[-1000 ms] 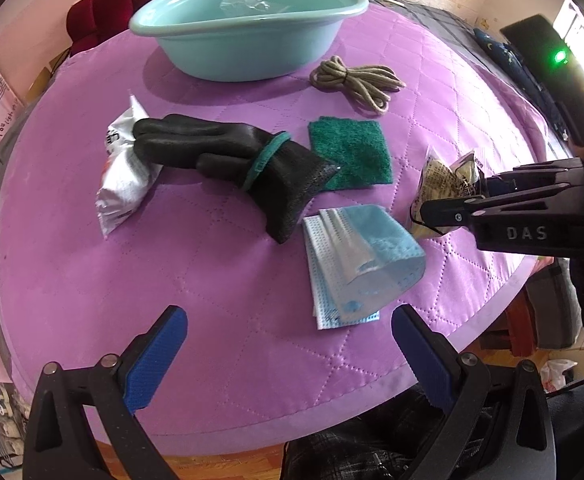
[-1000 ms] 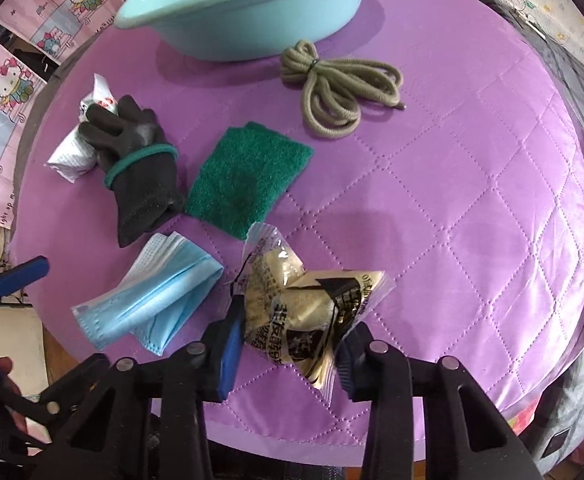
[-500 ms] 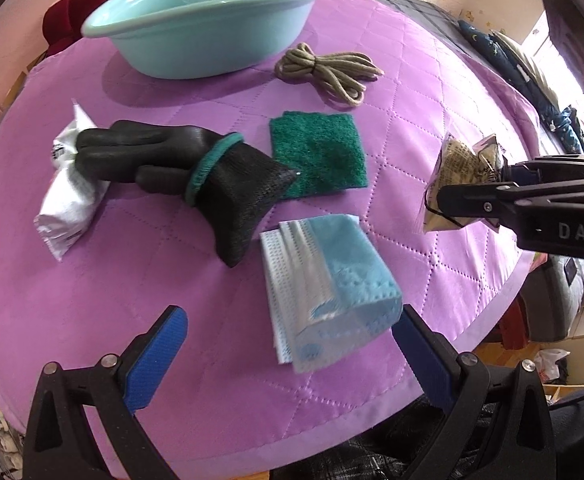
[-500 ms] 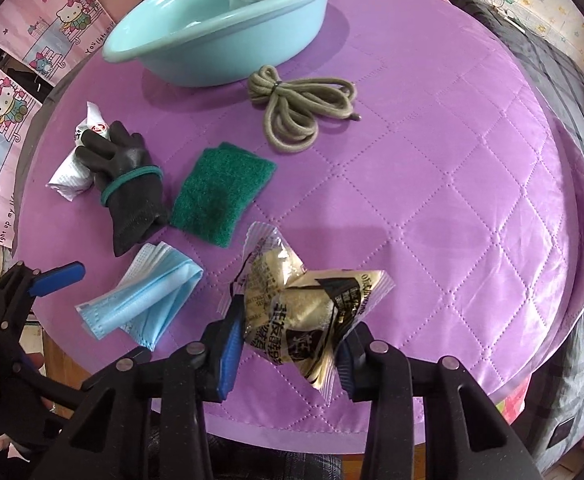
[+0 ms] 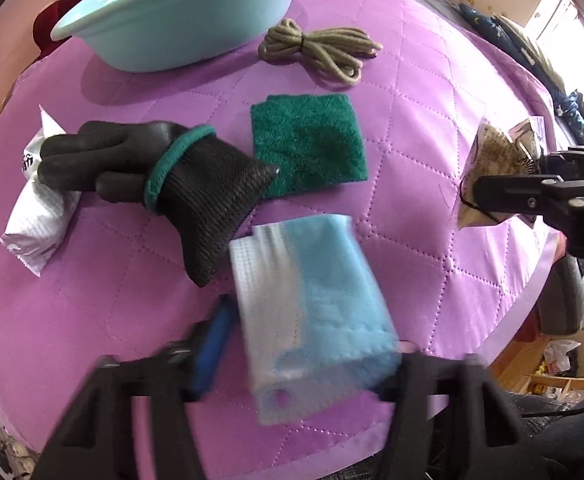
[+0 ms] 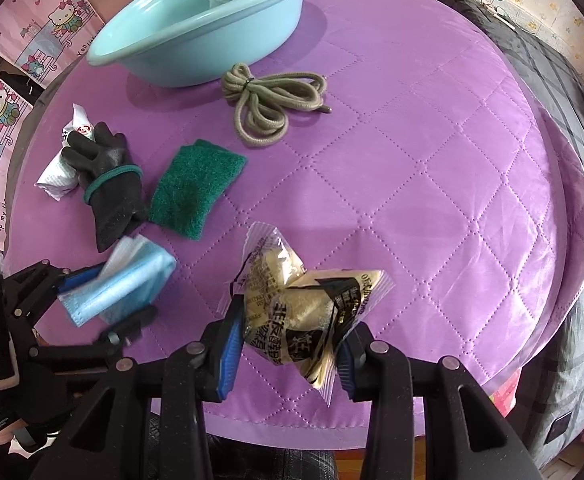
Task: Organize soft objects
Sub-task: 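Carry the gold packet and blue masks with both tools over the teal basin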
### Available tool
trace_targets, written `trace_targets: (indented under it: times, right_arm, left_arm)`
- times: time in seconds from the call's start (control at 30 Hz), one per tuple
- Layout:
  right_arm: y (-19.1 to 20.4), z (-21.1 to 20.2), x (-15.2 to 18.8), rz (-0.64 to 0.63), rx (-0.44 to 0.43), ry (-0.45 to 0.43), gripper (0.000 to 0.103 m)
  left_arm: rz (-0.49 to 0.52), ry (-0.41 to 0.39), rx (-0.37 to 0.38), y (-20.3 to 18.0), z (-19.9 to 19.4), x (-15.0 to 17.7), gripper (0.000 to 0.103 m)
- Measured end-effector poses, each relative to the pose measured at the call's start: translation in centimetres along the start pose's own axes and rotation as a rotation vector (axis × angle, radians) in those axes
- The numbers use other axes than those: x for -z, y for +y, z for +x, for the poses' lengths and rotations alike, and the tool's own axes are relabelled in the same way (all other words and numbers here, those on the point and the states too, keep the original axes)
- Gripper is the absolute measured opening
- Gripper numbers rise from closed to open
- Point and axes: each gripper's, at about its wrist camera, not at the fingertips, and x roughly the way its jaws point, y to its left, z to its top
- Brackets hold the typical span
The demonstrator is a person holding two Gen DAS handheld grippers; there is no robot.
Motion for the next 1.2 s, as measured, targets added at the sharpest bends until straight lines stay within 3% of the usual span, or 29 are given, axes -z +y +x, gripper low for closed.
trace_targets:
  times: [0.07, 0.1, 0.37, 1.2]
  right_arm:
    - [-0.2, -0.3, 0.2, 0.002, -0.002, -0.002, 0.042]
    - [-0.1, -0.2, 0.1, 0.003, -0.002, -0.003, 0.042]
    - [0.6, -0.7, 0.1, 0.009, -0.009, -0.012, 0.042]
    - [3.2, -6.1, -1.5, -0.036, 0.002, -0.095, 0.043]
  left_arm:
    - [-0.004, -0.005, 0.01, 0.1, -0.1, -0.1, 0.011]
    - [0.0, -0.003, 0.019, 0.0, -0.2, -0.1, 0.009]
    - [0.005, -0.024, 0.053, 0.2, -1.8, 0.1, 0.008]
    - [0.007, -0.131, 0.055, 3.3, -9.5, -0.1, 0.008]
